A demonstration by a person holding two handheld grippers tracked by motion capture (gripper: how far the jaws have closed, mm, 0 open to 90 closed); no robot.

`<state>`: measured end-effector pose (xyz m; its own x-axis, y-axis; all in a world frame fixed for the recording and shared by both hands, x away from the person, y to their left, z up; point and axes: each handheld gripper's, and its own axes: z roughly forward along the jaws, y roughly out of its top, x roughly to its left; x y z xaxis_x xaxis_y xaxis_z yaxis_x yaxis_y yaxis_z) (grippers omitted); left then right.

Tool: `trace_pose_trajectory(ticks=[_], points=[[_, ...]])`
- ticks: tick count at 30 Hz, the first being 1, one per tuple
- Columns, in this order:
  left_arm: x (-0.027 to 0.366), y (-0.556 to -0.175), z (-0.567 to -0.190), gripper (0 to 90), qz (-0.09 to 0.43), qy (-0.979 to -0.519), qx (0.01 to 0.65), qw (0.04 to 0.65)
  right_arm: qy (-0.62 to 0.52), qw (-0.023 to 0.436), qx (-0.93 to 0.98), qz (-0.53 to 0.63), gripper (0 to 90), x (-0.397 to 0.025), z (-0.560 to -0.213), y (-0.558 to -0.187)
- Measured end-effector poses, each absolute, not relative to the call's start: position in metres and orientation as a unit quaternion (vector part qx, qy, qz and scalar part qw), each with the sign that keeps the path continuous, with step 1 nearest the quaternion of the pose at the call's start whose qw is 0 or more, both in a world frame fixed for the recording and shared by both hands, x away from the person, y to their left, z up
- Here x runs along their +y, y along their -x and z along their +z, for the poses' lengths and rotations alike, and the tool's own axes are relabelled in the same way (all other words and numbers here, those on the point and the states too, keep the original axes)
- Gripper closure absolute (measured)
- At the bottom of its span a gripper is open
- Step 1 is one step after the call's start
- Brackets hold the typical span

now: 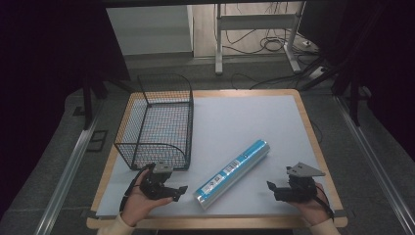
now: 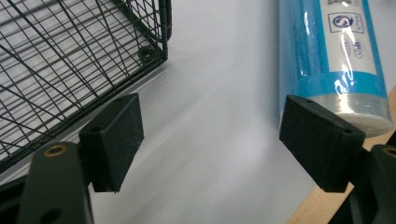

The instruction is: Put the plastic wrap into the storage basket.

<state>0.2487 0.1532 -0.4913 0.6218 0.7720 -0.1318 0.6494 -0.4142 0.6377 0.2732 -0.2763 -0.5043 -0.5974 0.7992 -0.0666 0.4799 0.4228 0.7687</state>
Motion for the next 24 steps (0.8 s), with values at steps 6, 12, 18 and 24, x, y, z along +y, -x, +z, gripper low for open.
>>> trace_pose_trajectory(ticks=[6,12,18,24], points=[[0.153,-0.251,-0.486,21.2,0.089,-0.837,0.418,0.34,-0.393,0.215,0.816,0.364,11.8,-0.276,-0.506,-0.274],[0.143,-0.25,-0.48,20.8,0.086,-0.843,0.405,0.343,-0.395,0.218,0.813,0.368,11.8,-0.278,-0.505,-0.273],[0.137,-0.248,-0.474,20.2,0.088,-0.847,0.4,0.338,-0.395,0.215,0.814,0.366,11.8,-0.277,-0.506,-0.273],[0.131,-0.251,-0.466,20.3,0.094,-0.853,0.391,0.332,-0.397,0.212,0.813,0.369,11.9,-0.277,-0.505,-0.274]])
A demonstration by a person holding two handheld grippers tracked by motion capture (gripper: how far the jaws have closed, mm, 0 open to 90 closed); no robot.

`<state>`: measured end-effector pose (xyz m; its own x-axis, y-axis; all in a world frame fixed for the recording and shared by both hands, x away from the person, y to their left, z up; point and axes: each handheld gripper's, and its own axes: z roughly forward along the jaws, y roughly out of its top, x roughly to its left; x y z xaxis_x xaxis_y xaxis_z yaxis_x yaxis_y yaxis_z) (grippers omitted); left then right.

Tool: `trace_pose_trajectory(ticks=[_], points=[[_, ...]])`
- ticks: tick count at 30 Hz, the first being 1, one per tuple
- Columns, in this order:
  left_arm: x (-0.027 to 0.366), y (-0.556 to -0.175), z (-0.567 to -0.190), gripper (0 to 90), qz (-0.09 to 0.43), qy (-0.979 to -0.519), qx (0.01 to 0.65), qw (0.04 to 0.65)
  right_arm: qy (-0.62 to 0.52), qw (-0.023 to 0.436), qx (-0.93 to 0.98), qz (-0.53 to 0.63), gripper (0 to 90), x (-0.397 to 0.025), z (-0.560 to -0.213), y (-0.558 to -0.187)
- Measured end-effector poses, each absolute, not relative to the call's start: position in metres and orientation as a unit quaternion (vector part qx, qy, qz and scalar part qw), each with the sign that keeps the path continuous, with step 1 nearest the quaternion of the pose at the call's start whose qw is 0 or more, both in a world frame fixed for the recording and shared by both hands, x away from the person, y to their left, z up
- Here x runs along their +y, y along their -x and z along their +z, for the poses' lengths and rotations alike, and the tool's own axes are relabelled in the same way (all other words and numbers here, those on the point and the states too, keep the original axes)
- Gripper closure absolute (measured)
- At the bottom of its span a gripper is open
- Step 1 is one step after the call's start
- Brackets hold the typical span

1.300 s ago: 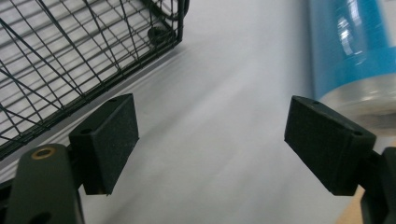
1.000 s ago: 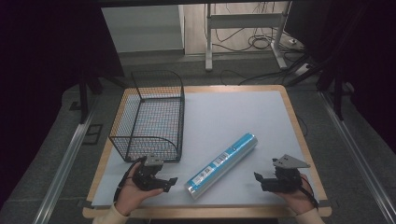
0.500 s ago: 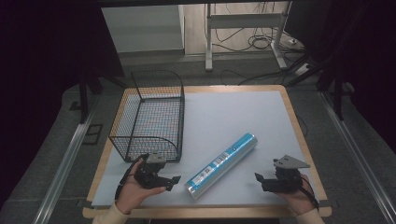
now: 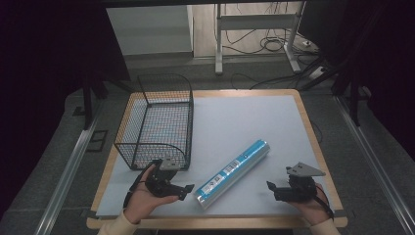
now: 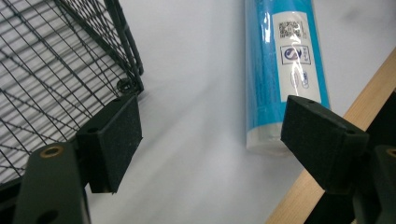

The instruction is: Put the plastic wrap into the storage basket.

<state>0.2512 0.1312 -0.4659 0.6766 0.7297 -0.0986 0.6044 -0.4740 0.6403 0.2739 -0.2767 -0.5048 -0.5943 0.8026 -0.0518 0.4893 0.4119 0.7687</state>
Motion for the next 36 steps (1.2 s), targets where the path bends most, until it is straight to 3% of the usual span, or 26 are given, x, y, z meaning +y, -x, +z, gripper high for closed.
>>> trace_pose_trajectory(ticks=[36], points=[[0.068,-0.274,-0.447,18.3,0.092,-0.873,0.348,0.329,-0.399,0.217,0.815,0.359,12.4,-0.278,-0.506,-0.275]])
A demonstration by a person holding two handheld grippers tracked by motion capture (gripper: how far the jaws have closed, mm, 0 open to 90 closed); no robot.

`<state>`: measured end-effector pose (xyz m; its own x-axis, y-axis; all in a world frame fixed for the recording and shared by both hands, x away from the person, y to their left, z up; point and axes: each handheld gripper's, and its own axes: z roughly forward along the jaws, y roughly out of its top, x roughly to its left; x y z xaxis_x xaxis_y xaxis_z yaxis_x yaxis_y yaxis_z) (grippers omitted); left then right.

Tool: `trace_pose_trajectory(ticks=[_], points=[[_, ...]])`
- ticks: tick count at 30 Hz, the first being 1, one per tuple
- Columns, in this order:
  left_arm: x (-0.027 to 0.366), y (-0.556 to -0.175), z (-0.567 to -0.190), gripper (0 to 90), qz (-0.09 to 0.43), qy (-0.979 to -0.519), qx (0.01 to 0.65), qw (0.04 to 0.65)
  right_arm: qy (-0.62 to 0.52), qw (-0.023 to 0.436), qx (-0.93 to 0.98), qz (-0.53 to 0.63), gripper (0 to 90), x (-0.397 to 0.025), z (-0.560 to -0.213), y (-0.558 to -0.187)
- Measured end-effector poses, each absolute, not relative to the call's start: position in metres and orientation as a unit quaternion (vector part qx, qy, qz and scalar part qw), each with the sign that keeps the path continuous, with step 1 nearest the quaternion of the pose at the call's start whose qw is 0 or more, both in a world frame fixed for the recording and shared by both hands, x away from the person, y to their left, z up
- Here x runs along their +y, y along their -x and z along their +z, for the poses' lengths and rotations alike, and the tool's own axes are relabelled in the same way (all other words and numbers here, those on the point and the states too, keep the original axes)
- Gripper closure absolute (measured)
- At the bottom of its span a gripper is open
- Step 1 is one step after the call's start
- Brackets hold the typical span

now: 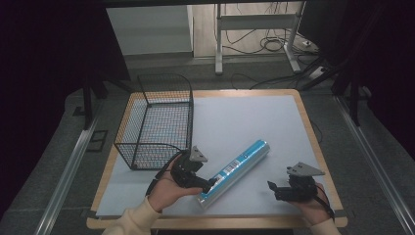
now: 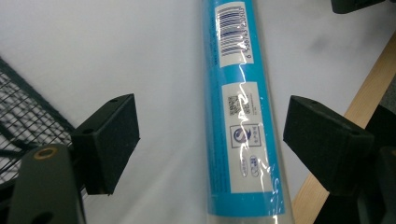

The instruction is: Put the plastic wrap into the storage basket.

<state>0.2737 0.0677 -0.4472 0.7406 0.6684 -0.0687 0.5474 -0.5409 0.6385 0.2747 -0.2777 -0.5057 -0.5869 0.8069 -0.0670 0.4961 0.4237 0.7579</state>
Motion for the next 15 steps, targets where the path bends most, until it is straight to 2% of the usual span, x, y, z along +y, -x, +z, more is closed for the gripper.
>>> trace_pose_trajectory(ticks=[15], points=[[0.037,-0.283,-0.453,17.4,0.081,-0.887,0.335,0.308,-0.399,0.217,0.817,0.356,12.4,-0.278,-0.506,-0.275]])
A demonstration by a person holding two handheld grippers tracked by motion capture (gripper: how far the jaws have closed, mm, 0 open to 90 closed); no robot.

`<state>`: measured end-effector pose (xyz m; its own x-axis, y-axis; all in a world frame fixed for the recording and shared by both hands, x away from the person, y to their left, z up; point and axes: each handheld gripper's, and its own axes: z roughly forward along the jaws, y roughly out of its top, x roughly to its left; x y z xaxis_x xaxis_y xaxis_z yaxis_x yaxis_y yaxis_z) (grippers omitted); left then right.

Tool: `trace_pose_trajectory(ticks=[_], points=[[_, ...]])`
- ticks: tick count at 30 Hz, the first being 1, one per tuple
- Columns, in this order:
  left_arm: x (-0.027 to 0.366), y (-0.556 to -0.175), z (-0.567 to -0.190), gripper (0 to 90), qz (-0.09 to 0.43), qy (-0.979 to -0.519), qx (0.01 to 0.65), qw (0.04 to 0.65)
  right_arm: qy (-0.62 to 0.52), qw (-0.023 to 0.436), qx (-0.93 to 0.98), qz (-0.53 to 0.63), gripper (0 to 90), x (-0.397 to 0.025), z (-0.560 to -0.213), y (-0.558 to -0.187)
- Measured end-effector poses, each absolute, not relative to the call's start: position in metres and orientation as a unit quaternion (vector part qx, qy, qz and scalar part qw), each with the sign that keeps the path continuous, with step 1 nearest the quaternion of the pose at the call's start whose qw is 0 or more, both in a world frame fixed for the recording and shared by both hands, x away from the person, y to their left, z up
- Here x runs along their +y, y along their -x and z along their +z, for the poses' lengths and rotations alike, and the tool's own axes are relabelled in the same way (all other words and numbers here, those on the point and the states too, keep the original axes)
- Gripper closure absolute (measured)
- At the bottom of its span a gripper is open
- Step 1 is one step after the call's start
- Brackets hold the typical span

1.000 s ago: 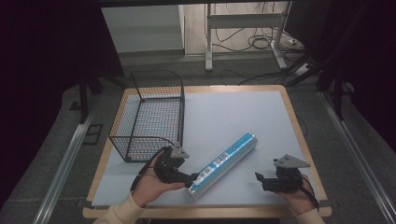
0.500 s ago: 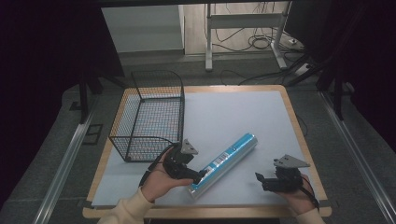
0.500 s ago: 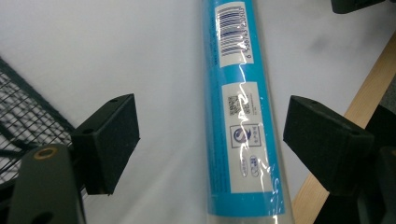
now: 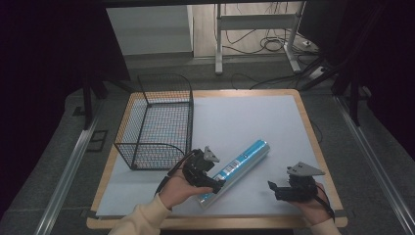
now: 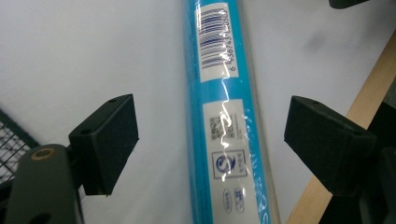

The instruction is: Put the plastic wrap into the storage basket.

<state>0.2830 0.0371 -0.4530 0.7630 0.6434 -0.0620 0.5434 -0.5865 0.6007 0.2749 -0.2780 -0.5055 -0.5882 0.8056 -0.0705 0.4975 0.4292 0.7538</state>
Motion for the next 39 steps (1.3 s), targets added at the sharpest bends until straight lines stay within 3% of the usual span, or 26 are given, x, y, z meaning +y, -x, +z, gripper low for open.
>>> trace_pose_trajectory(ticks=[23,39], points=[[-0.008,-0.309,-0.46,15.2,0.061,-0.899,0.336,0.273,-0.396,0.217,0.82,0.353,12.4,-0.277,-0.506,-0.275],[-0.036,-0.334,-0.472,14.9,0.044,-0.917,0.334,0.213,-0.394,0.22,0.82,0.351,12.4,-0.278,-0.505,-0.275]])
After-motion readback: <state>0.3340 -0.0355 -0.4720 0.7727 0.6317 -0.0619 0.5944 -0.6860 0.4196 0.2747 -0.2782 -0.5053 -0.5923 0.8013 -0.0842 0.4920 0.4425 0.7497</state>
